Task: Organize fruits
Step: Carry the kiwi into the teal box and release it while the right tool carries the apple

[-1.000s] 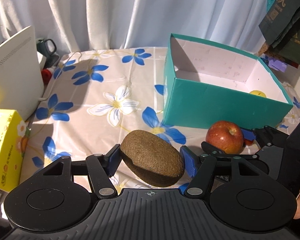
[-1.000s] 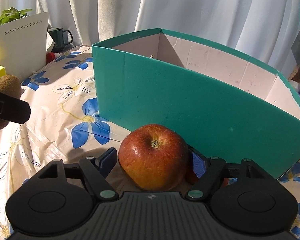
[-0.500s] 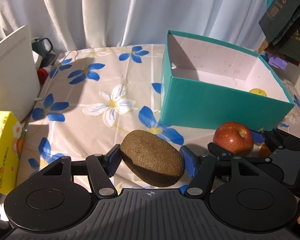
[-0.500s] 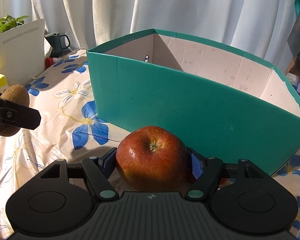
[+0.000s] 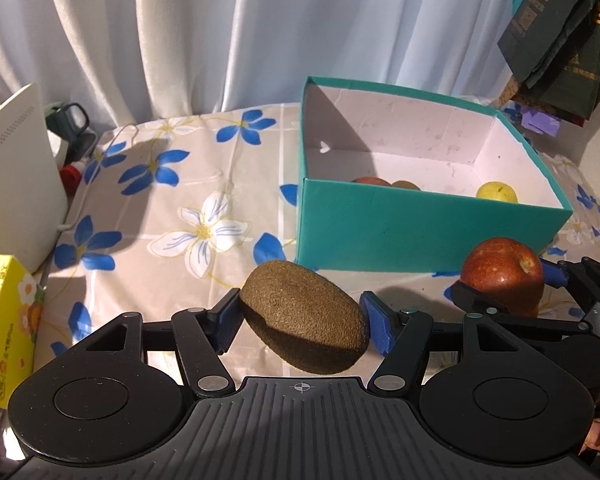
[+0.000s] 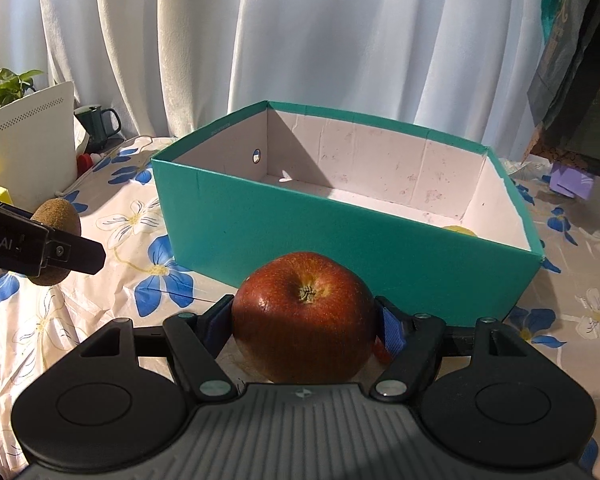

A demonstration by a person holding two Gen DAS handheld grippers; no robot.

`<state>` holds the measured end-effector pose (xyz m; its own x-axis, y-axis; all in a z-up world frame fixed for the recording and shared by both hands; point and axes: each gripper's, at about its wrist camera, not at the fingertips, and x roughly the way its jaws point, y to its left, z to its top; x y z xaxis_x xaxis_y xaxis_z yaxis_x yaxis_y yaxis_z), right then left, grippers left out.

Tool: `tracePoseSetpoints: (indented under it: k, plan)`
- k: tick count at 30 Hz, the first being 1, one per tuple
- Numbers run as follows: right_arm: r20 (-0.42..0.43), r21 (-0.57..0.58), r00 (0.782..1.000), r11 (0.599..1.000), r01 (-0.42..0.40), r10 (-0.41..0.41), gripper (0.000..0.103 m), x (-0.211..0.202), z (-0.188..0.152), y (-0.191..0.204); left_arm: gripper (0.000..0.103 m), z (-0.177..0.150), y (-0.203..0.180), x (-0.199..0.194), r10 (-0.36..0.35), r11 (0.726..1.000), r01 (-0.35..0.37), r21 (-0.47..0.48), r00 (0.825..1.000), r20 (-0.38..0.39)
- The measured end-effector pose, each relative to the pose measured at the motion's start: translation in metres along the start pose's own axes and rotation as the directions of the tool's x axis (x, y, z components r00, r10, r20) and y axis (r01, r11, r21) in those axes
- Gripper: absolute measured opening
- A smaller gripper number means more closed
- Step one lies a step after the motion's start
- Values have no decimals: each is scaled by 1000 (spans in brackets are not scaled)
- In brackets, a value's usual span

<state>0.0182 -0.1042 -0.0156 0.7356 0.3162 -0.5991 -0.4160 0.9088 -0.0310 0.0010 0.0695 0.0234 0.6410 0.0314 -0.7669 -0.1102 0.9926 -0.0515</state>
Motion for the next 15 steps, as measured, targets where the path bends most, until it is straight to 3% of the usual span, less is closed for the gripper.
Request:
tracePoseSetpoints:
  k: [15]
  plan:
    - [99, 99, 993, 994, 53, -62, 73, -45, 5, -34, 68, 62, -49, -7, 23, 995, -35, 98, 993, 120]
